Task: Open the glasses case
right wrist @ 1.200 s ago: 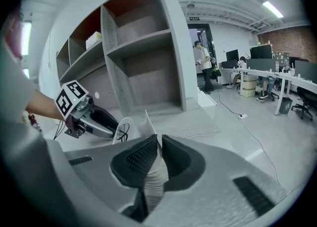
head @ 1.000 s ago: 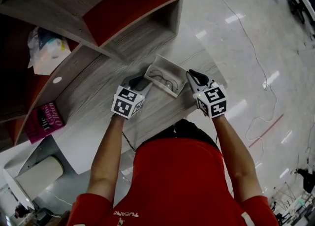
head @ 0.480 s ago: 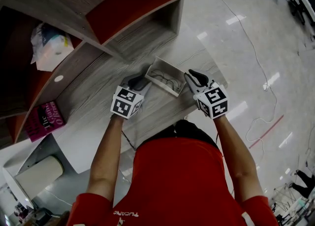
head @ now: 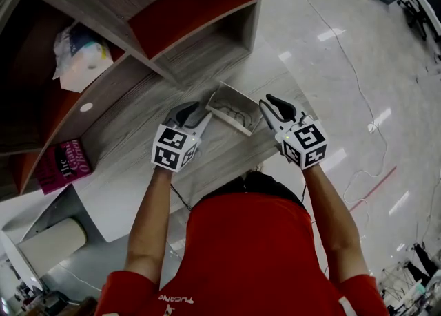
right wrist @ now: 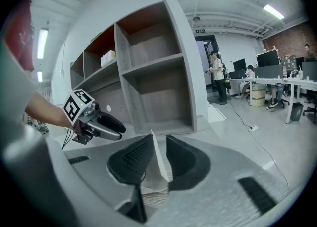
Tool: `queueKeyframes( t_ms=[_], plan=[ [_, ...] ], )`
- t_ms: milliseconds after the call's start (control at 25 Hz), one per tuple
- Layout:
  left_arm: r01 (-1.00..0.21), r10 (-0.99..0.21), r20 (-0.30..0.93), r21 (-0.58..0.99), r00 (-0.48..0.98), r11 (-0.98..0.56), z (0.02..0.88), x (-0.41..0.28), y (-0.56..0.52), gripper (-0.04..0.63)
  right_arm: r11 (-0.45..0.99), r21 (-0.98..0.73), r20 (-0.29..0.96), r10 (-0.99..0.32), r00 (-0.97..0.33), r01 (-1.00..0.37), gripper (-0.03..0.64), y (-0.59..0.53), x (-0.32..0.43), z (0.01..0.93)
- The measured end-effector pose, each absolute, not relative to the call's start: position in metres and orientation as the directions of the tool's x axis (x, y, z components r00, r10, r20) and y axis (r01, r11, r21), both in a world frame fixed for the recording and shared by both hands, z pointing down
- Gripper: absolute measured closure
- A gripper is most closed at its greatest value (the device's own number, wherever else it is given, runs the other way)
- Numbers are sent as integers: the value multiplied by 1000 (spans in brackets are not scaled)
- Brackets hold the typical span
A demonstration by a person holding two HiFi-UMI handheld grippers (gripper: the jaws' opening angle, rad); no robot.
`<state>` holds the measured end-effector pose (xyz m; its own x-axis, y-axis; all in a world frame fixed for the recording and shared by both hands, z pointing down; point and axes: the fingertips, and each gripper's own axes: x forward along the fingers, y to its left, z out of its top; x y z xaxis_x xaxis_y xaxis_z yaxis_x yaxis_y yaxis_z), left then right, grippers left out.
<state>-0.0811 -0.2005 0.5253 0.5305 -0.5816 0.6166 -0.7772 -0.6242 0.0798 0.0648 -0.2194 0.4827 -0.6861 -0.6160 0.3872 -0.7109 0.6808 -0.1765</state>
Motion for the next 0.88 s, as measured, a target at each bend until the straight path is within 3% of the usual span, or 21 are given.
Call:
queueKeyframes(
  t_ms=[560,880],
  plan=[
    [-817,-792,248,1,558,-576,381,-49,-196,528,732,-124,149,-653,-742,-670,565,-202,50,370],
    [-846,-845,85,-31,529,-533,321,-38,-179,568,739,-79,30,-669,-743,-669,595,-184,45,320]
  ],
)
